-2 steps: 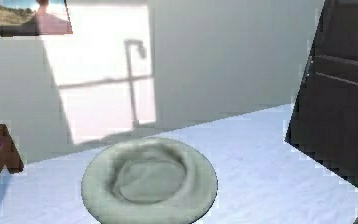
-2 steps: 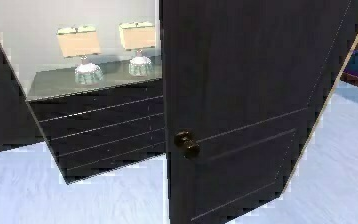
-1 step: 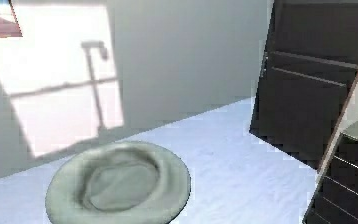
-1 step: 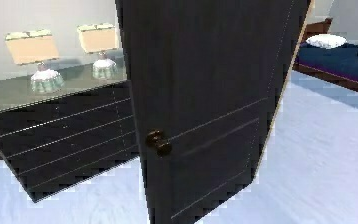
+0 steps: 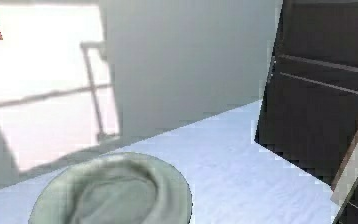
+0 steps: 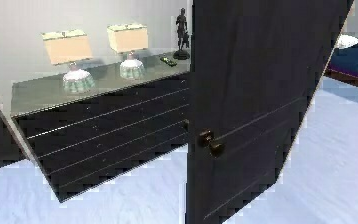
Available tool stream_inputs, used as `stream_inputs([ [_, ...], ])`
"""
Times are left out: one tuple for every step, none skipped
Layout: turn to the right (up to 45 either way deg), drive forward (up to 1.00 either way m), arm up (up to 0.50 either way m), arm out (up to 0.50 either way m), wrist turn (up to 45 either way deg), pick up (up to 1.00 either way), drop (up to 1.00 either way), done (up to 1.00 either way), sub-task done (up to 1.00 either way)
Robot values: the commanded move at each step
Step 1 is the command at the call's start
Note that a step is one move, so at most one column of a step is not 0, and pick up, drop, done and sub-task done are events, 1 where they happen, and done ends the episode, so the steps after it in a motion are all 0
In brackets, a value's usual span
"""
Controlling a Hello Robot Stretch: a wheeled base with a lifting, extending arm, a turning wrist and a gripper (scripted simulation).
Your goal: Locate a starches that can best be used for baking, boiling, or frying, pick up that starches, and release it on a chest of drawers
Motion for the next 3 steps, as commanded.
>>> stream_inputs([
  [33.0, 0.0, 0.0, 0.0, 0.0, 0.0, 0.0, 0.0, 0.0],
  [0.0, 0.8, 0.0, 0.0, 0.0, 0.0, 0.0, 0.0, 0.0],
  [-27.0, 0.0, 0.0, 0.0, 0.0, 0.0, 0.0, 0.0, 0.0],
])
